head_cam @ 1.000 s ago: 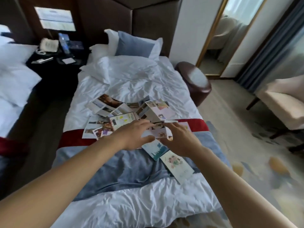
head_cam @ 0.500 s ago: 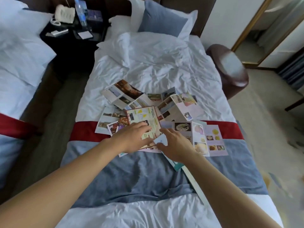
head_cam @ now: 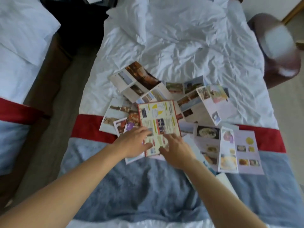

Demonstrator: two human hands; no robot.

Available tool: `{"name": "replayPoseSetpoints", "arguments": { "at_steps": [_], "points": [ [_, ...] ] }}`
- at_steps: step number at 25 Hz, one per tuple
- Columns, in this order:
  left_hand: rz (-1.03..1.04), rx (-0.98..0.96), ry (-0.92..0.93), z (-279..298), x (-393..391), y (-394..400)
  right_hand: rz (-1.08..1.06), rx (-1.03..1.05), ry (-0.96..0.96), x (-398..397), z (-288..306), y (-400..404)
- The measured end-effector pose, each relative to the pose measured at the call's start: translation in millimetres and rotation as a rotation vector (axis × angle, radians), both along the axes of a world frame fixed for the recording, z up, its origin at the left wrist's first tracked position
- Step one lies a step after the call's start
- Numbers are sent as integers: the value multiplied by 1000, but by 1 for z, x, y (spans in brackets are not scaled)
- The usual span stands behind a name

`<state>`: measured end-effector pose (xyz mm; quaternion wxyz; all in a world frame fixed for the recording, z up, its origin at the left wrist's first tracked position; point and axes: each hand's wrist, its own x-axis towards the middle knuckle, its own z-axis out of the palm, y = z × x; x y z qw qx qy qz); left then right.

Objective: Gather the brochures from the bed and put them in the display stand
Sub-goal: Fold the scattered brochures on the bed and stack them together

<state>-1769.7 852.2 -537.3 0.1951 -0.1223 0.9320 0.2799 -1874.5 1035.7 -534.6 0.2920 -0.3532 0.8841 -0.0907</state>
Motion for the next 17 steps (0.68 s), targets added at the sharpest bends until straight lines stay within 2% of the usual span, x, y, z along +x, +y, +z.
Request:
{"name": "replayPoseSetpoints", "arguments": {
  "at_steps": [11, 17],
  "points": [
    [-19, -65, -103, -83, -89, -41, -5, 27, -42, -73, -81, -27],
    [-22, -200, -14, -129, -142, -60, -7, 6, -19, -106, -121, -49]
  ]
}}
